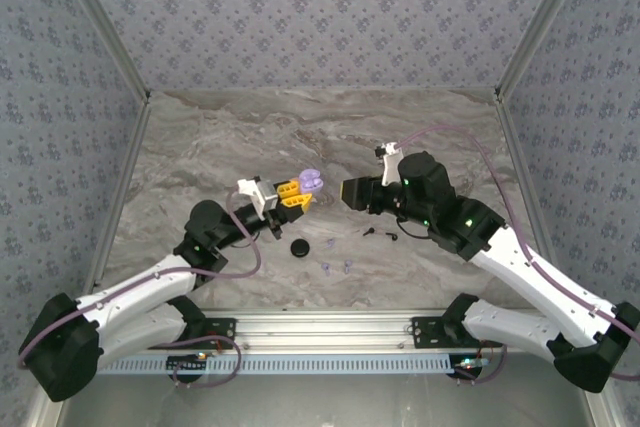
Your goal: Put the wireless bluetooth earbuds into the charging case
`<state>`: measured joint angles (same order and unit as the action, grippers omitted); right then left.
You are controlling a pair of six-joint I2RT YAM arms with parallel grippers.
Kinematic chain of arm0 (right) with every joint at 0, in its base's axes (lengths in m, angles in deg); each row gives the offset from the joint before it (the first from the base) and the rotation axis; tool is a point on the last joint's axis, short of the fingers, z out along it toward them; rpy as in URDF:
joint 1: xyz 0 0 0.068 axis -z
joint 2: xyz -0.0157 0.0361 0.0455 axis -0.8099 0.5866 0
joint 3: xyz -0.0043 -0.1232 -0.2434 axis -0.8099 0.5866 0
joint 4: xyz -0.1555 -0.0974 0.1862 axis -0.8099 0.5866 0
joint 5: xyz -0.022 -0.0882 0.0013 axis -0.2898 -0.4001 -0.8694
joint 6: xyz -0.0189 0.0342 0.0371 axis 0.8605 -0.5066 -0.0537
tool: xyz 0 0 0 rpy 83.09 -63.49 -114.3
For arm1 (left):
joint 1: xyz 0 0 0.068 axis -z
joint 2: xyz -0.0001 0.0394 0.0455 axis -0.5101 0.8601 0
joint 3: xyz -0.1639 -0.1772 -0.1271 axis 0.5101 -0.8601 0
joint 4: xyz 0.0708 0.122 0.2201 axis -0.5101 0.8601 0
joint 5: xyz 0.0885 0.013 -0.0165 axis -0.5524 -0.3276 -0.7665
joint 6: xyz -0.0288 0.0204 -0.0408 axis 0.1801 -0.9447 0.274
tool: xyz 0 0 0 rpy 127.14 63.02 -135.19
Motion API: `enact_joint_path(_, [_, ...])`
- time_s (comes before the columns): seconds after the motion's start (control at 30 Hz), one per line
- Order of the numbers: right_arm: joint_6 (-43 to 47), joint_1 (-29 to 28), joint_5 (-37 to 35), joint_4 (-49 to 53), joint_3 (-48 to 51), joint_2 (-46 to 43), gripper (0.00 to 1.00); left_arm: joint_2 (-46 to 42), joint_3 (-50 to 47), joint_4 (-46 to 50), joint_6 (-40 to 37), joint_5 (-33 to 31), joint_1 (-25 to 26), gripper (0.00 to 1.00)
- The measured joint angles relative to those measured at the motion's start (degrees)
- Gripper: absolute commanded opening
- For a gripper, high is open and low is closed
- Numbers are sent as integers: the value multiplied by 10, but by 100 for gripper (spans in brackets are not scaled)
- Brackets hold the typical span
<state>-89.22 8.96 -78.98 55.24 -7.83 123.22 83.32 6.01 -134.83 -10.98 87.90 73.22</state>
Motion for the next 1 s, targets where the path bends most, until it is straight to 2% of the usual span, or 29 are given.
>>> enact_joint_path(0.23, [4,-5,-21,34,0,16,52,-7,12,-5,-5,2,0,0])
enact_joint_path(0.43, [-25,-14,-26,50,28,66,51,-42,11,20,-11,-5,0,0])
enact_joint_path(0.73, [-107,-54,-25,39,70,239,47,-163,-27,89,-26,-35,0,0])
enact_joint_path(1.0, [-133,-64,-28,15,57,329,40,-251,-60,158,-41,-66,0,0])
